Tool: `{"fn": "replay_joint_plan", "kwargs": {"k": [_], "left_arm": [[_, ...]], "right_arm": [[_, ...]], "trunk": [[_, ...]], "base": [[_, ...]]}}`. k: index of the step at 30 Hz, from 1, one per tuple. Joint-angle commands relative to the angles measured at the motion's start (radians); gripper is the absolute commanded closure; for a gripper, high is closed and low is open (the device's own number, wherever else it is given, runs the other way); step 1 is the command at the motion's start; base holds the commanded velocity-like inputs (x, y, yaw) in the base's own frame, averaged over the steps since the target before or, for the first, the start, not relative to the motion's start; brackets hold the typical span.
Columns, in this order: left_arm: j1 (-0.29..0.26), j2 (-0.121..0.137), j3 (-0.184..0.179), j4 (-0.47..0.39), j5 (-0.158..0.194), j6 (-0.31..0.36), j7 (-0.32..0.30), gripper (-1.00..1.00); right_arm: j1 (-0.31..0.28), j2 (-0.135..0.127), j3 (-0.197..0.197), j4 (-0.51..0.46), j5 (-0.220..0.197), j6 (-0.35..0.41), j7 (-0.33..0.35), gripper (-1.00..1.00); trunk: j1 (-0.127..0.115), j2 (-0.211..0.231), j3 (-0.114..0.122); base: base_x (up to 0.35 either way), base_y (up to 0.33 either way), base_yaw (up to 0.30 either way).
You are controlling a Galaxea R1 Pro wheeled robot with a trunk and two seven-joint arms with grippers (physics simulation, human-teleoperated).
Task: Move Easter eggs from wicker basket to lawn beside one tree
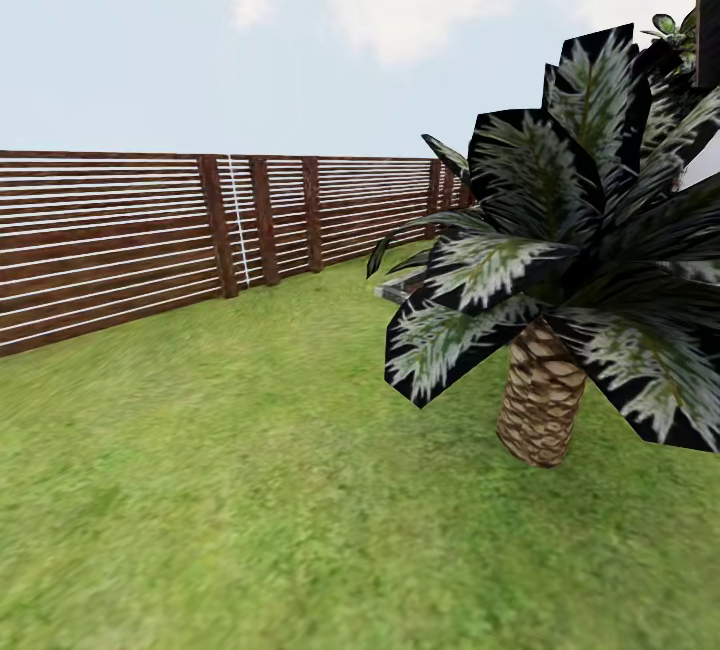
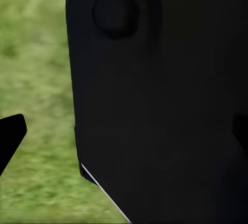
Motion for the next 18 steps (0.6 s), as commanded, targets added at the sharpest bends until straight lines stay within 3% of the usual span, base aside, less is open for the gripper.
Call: {"fn": "replay_joint_plan", "kwargs": {"k": [1,6,9,18], "left_arm": [[0.000,0.000,0.000,0.000,0.000,0.000,0.000,-1.00],[-0.002,-0.026,0.002,-0.014,0.010,-0.010,-0.007,-1.00],[-0.002,-0.027,0.003,-0.031,0.010,-0.016,-0.015,-1.00],[-0.002,-0.026,0.005,-0.058,0.011,-0.018,-0.017,-1.00]], "right_arm": [[0.000,0.000,0.000,0.000,0.000,0.000,0.000,-1.00],[-0.027,-0.004,0.002,-0.029,0.000,-0.012,0.007,-1.00],[-0.044,0.001,0.001,-0.033,-0.003,-0.028,0.006,-1.00],[-0.081,-0.001,-0.007,-0.031,-0.013,-0.079,0.006,-1.00]], "trunk": [[0.000,0.000,0.000],[0.000,0.000,0.000],[0.000,0.000,0.000],[0.000,0.000,0.003]], "base": [[0.000,0.000,0.000],[0.000,0.000,0.000],[0.000,0.000,-0.024],[0.000,0.000,-0.253]]}}
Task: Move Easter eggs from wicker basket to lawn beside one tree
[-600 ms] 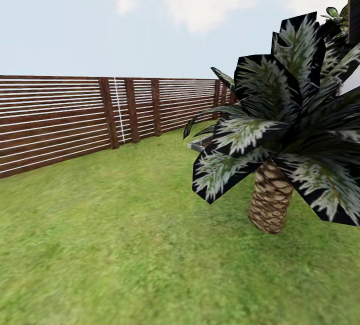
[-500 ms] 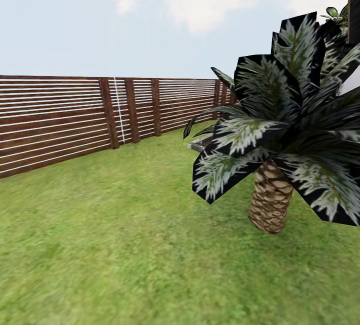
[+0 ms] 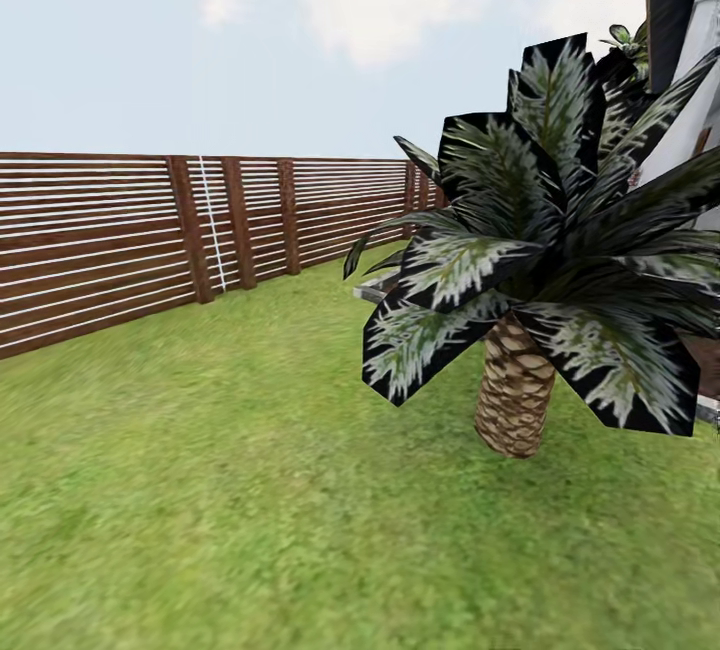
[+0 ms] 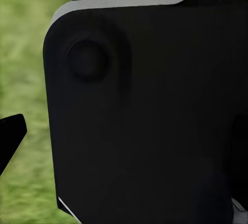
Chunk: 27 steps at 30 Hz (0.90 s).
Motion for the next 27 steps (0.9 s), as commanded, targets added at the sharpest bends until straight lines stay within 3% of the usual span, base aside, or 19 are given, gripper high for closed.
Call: {"fn": "replay_joint_plan", "kwargs": {"k": [1,8,27], "left_arm": [[0.000,0.000,0.000,0.000,0.001,-0.002,-0.002,-1.00],[0.000,0.000,0.000,-0.001,0.002,-0.003,-0.002,-1.00],[0.000,0.000,0.000,-0.002,0.003,-0.005,-0.002,-1.00]], "right_arm": [[-0.001,-0.002,0.000,0.001,0.000,-0.009,0.002,-1.00],[-0.001,0.001,0.005,0.000,0.007,-0.051,0.021,-1.00],[-0.001,-0.003,0.002,0.000,0.004,-0.051,0.023,-1.00]], "trunk": [[0.000,-0.001,-0.001],[0.000,-0.001,-0.001],[0.000,-0.001,-0.001]], "base": [[0.000,0.000,-0.077],[0.000,0.000,-0.056],[0.000,0.000,-0.269]]}}
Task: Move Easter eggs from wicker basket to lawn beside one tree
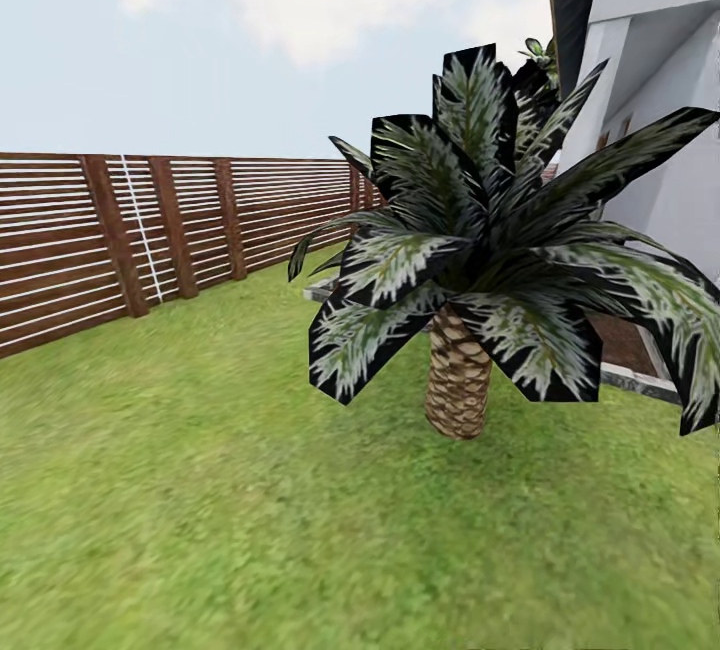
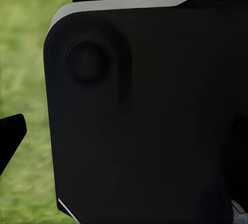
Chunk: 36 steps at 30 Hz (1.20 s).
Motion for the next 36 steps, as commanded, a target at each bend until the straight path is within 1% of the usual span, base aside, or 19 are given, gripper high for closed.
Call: {"fn": "replay_joint_plan", "kwargs": {"k": [1,4,6,23,29,36], "left_arm": [[0.000,0.000,0.000,0.000,0.001,-0.002,-0.002,-1.00],[0.000,0.000,0.000,0.000,0.001,-0.002,-0.002,-1.00],[0.000,0.000,0.000,0.000,0.001,-0.002,-0.002,-1.00],[0.000,0.000,0.000,0.000,0.001,-0.002,-0.002,-1.00],[0.000,0.000,0.000,0.000,0.001,-0.002,-0.002,-1.00],[0.000,0.000,0.000,0.000,0.001,-0.002,-0.002,-1.00]], "right_arm": [[-0.001,-0.001,0.001,0.001,0.001,-0.004,0.003,-1.00],[-0.001,0.001,0.008,0.000,0.008,-0.004,0.012,-1.00],[0.000,0.001,0.005,0.001,0.005,-0.004,0.012,-1.00],[0.000,-0.001,0.003,0.001,0.000,-0.004,0.013,-1.00],[-0.001,-0.001,0.008,0.001,0.008,-0.003,0.013,-1.00],[0.000,0.001,0.009,0.001,0.008,-0.004,0.013,-1.00]], "trunk": [[0.000,0.000,-0.001],[0.000,0.000,-0.001],[0.000,0.000,-0.003],[0.000,0.000,-0.030],[0.000,0.000,-0.036],[0.000,0.000,-0.036]], "base": [[0.000,0.000,-0.077],[0.000,0.000,-0.028],[0.000,0.000,-0.040],[0.000,0.000,-0.019],[0.000,0.000,-0.027],[0.000,0.000,-0.252]]}}
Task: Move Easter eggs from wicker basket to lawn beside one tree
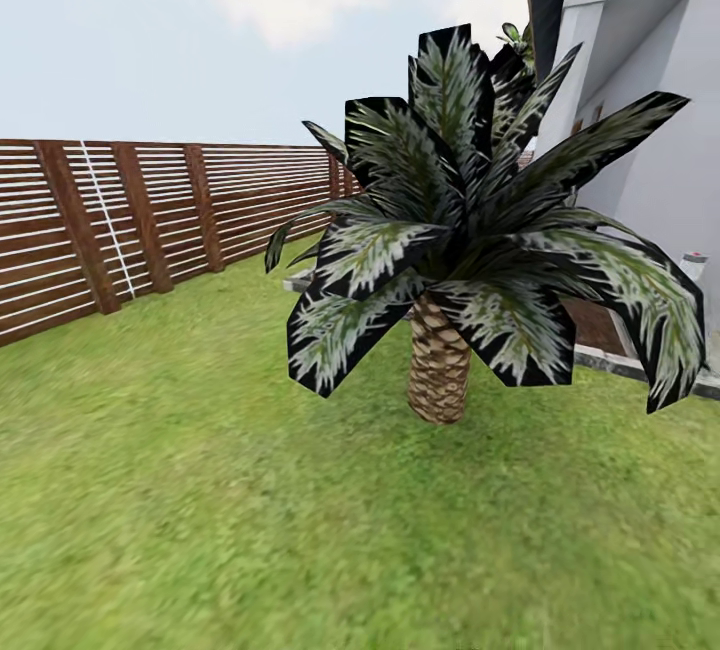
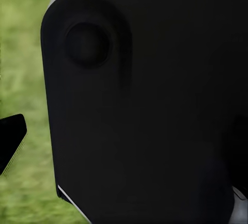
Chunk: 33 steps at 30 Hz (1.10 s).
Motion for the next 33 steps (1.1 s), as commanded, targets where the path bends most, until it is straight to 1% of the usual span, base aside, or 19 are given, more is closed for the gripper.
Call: {"fn": "replay_joint_plan", "kwargs": {"k": [1,33], "left_arm": [[0.000,0.000,0.000,0.000,0.001,-0.002,-0.002,-1.00],[0.000,0.000,0.001,0.000,0.001,-0.002,-0.002,-1.00]], "right_arm": [[-0.001,0.000,0.000,0.001,0.000,-0.004,0.003,-1.00],[-0.001,-0.001,-0.001,0.001,-0.001,-0.004,0.003,-1.00]], "trunk": [[0.000,0.000,-0.001],[0.000,0.000,-0.001]], "base": [[0.000,0.000,-0.294],[0.000,0.000,-0.295]]}}
